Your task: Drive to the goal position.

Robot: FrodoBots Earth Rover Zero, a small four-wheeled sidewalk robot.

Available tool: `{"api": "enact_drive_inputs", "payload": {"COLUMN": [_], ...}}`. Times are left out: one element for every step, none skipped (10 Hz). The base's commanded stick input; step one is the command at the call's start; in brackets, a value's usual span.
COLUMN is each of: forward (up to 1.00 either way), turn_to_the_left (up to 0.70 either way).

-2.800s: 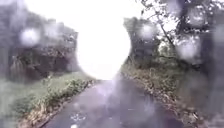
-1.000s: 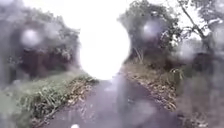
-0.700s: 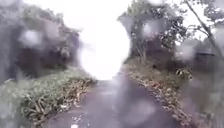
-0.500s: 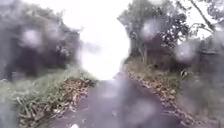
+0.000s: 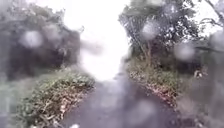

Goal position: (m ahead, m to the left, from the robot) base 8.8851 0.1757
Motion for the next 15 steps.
{"api": "enact_drive_inputs", "payload": {"forward": [0.85,0.85,0.85,0.85,0.85,0.85,0.85,0.85,0.85,0.85,0.85,0.85,0.85,0.85,0.85], "turn_to_the_left": [-0.34,-0.34,-0.34,-0.34,-0.34,0.00,0.00,0.00,0.00,0.00,0.00,0.00,0.00,0.00,0.00]}}
